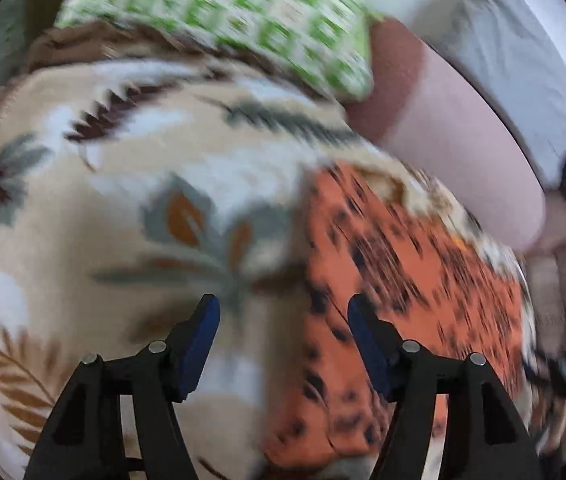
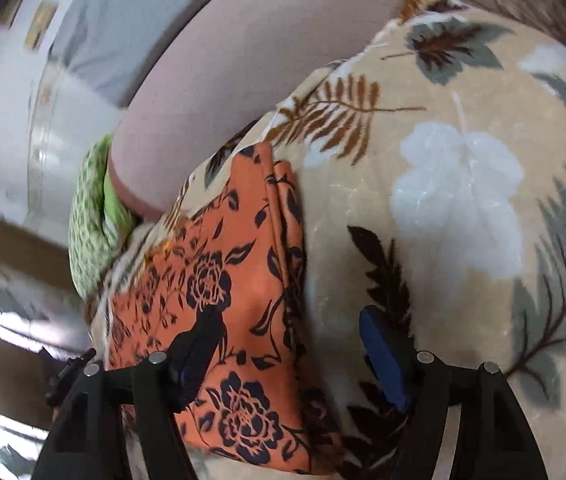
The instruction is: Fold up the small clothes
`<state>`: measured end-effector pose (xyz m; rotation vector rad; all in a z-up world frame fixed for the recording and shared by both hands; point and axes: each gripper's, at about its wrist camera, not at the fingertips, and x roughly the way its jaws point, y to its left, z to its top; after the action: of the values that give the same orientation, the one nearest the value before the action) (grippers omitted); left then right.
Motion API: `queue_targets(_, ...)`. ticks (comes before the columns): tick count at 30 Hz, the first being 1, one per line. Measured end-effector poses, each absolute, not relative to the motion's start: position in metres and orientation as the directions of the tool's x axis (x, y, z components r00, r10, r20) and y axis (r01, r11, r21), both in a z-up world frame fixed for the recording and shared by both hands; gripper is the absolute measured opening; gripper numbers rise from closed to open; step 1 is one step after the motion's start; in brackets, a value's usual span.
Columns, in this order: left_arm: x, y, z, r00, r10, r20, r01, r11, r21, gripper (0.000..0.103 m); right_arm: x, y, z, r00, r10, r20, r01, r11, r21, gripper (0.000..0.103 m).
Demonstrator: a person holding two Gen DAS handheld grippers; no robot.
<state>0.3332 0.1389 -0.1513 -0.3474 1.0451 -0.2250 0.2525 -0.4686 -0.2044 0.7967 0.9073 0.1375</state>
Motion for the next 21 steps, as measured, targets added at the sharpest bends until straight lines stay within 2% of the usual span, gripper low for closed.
queue_targets(1, 0.332, 0.129, -0.158, 0.461, -0.362, -0.81, 0.046, 0.921, -0.386, 0.076, 0.255, -0.467, -0.206, 0.621, 0.461, -0.634, 0.191, 0.696, 0.692, 0.074)
queue_targets(2, 0.332, 0.119, -0.167, 0.434, -0.365, -0.824, 0.065, 0.924, -0.376, 0.077, 0.255, -0.468, -0.211, 0.6, 0.499, -0.625, 0.163, 0.689, 0.707, 0.074)
queue_targets(4, 0.334, 0.104, -0.183, 0.391, -0.341, -0.855, 0.065, 0.937, -0.344, 0.077, 0.271, -0.451, -0.224, 0.54, 0.508, -0.671, 0.177, 0.711, 0.68, 0.073)
queue_targets(5, 0.333, 0.096, -0.186, 0.418, -0.288, -0.861, 0.072, 0.956, -0.285, 0.072, 0.277, -0.443, -0.23, 0.501, 0.498, -0.708, 0.178, 0.741, 0.647, 0.071)
queue_targets(6, 0.332, 0.089, -0.184, 0.437, -0.242, -0.866, 0.085, 0.97, -0.228, 0.063, 0.279, -0.435, -0.231, 0.495, 0.461, -0.737, 0.166, 0.782, 0.601, 0.061)
queue_targets(7, 0.333, 0.084, -0.183, 0.434, -0.228, -0.871, 0.099, 0.974, -0.206, 0.032, 0.28, -0.432, -0.23, 0.488, 0.445, -0.751, 0.171, 0.795, 0.583, 0.04)
queue_targets(8, 0.337, 0.079, -0.181, 0.395, -0.287, -0.873, 0.113, 0.958, -0.263, 0.015, 0.282, -0.432, -0.23, 0.474, 0.45, -0.757, 0.182, 0.791, 0.585, 0.029)
queue_targets(10, 0.341, 0.074, -0.174, 0.385, -0.256, -0.887, 0.081, 0.966, -0.244, 0.012, 0.283, -0.427, -0.223, 0.463, 0.437, -0.771, 0.188, 0.802, 0.568, 0.021)
queue_targets(12, 0.341, 0.07, -0.16, 0.404, -0.233, -0.885, 0.081, 0.972, -0.219, 0.012, 0.282, -0.421, -0.208, 0.477, 0.44, -0.761, 0.172, 0.803, 0.571, 0.019)
queue_targets(16, 0.315, 0.081, -0.105, 0.473, -0.304, -0.827, 0.097, 0.951, -0.294, 0.011, 0.262, -0.416, -0.147, 0.54, 0.475, -0.695, 0.11, 0.779, 0.618, 0.018)
queue_targets(19, 0.268, 0.085, -0.058, 0.543, -0.298, -0.785, 0.152, 0.954, -0.257, 0.011, 0.223, -0.41, -0.104, 0.574, 0.499, -0.65, 0.053, 0.769, 0.637, 0.018)
queue_targets(21, 0.229, 0.098, -0.048, 0.539, -0.327, -0.776, 0.155, 0.944, -0.291, 0.011, 0.189, -0.409, -0.091, 0.581, 0.515, -0.631, 0.035, 0.758, 0.651, 0.018)
